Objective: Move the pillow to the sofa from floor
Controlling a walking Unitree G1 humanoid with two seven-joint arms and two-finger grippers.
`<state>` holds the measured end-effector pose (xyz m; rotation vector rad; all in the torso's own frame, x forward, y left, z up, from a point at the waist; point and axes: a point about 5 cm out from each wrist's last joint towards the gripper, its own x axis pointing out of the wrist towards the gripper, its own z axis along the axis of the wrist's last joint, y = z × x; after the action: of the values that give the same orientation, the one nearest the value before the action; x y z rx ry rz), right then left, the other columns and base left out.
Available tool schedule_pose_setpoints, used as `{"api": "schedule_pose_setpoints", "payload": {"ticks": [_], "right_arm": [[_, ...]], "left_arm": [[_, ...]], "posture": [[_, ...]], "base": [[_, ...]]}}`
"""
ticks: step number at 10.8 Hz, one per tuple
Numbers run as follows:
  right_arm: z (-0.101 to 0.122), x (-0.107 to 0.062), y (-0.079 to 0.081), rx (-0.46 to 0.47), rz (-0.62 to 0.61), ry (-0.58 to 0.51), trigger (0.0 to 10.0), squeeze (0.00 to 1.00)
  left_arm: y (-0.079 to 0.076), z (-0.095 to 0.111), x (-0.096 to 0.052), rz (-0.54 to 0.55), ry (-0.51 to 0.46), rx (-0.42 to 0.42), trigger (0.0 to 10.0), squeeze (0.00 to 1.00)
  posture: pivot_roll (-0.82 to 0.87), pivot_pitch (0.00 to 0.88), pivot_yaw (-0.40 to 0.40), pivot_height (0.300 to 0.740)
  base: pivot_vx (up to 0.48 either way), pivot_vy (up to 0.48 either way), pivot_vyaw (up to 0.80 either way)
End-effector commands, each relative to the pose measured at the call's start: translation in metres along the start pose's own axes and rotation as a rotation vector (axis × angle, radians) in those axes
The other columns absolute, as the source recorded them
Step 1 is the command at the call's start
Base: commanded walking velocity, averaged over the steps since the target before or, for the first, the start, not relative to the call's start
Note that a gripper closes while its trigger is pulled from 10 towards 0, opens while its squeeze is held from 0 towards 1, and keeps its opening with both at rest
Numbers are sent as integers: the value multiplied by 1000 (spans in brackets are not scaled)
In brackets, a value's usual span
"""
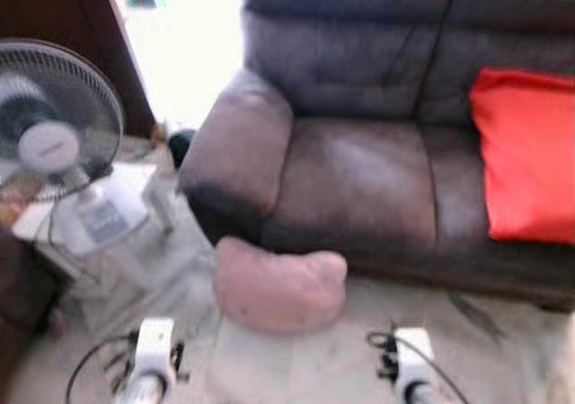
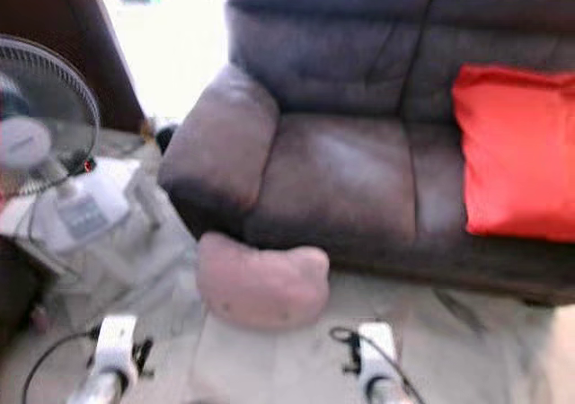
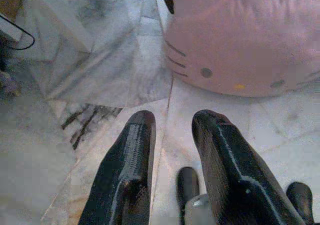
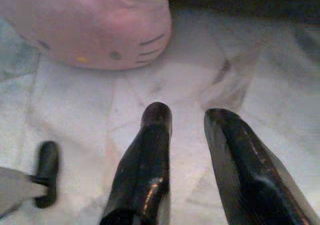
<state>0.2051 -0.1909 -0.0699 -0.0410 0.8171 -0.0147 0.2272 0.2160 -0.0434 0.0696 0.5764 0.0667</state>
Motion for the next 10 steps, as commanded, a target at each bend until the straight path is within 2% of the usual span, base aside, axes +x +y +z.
{"api": "schedule_pose_setpoints", "payload": {"ticks": [1, 4, 7, 8, 10], "right_arm": [[-1, 1, 8, 2, 19, 8, 10000, 0], [0, 1, 8, -9, 25, 8, 10000, 0], [0, 1, 8, -6, 22, 7, 10000, 0], [1, 1, 8, -6, 25, 4, 10000, 0], [1, 1, 7, -10, 20, 8, 10000, 0]], "left_arm": [[6, -11, -5, 8, 44, 13, 10000, 0], [4, -9, -4, 6, 37, 12, 10000, 0], [2, -10, -3, 7, 44, 14, 10000, 0], [2, -13, -3, 15, 83, 20, 10000, 0], [-1, -15, -4, 20, 90, -14, 10000, 0]], "posture": [[102, 99, -10, 740], [84, 92, -12, 740], [74, 108, -10, 740], [77, 120, -10, 740], [59, 125, -18, 740]], "base": [[0, 341, 0], [0, 334, 0], [0, 0, 0], [0, 0, 0], [0, 0, 0]]}}
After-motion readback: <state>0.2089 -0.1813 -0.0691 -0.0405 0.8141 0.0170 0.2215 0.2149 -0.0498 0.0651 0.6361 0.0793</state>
